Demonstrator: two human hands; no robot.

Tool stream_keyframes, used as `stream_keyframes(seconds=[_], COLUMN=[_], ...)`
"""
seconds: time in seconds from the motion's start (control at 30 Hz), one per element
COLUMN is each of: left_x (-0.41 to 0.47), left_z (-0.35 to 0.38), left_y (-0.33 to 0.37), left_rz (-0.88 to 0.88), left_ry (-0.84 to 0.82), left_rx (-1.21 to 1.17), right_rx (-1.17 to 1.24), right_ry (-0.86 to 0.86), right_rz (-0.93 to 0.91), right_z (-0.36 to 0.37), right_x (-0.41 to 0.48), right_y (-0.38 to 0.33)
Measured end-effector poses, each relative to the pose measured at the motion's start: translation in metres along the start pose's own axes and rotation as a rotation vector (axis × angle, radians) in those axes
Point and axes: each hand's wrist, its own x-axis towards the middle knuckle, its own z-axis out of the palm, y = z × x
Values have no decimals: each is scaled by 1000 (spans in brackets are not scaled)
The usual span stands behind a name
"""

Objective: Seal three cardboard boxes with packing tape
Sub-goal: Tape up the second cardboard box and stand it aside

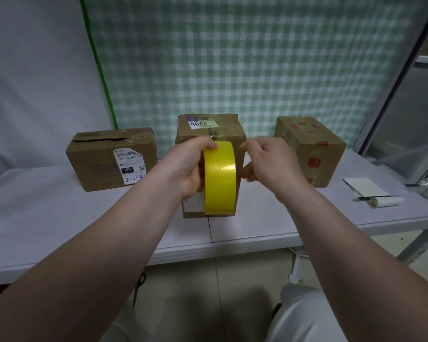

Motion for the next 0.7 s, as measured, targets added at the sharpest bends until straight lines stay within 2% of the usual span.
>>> stream_keyframes(seconds=[0.2,0.4,0.5,0.7], left_x=[-4,-6,-4,-1], left_z=[-9,-15,-17,-17], left_y=[8,13,12,11], left_rz=[-57,-108,-111,-74], left_ry=[-95,-78,-62,-74], left_rx=[21,59,73,98], right_rx=[-22,-30,-130,-249], right_ry=[-197,-138,-130,-211], right_rz=[-161,-213,-324,-394], right_z=[-4,3,13,27], right_x=[28,64,74,80], right_y=[-16,-28,-29,-21])
